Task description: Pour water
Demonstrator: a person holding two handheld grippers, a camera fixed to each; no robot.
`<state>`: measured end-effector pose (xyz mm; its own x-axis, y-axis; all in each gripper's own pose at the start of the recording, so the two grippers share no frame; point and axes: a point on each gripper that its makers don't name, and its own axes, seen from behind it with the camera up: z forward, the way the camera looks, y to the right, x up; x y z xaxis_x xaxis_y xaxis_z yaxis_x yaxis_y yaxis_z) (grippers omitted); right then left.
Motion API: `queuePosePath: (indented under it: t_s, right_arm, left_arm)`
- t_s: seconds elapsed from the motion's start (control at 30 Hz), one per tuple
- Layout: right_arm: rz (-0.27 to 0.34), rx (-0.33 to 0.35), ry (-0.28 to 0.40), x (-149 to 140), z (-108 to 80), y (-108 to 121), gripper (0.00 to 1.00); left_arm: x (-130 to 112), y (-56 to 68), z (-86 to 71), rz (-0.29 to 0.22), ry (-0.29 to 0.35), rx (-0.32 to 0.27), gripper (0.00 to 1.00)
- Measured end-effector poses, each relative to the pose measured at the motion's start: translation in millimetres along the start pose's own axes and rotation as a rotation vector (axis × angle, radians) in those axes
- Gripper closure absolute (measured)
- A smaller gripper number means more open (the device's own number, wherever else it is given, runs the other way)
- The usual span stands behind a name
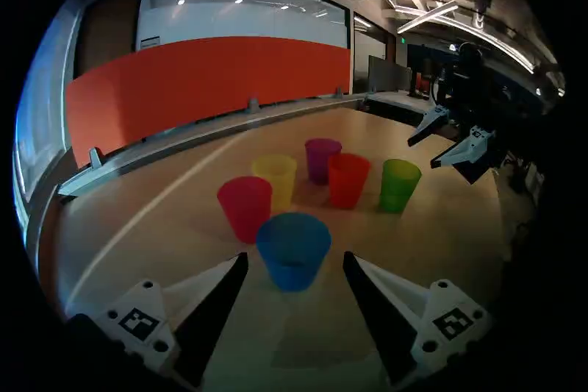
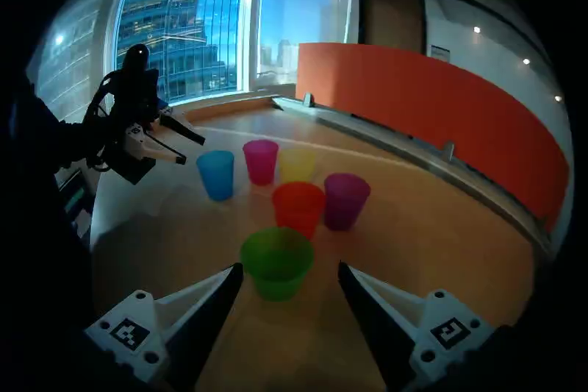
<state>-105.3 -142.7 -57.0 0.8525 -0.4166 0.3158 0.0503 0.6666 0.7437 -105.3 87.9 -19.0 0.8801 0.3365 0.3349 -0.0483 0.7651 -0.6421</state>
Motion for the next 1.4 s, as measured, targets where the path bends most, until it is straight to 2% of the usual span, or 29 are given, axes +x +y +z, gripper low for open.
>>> queuePosePath:
  t_s: [0.2,0.57,1.4]
  right_arm:
    - [0.008,0.003,-0.018,-11,6.5,-2,0.0]
    - [-0.01,0.015,-0.057,-29,21.8,-8,0.0]
    - [-0.007,0.037,-0.088,-38,59.7,-12,0.0]
  left_arm:
    - [-12,1.2,5.3,-0.011,-0.025,-0.011,0.04]
    - [-26,4.5,18.1,0.011,-0.074,-0.027,0.04]
    - [-28,-3.8,52.9,0.012,-0.122,-0.049,0.04]
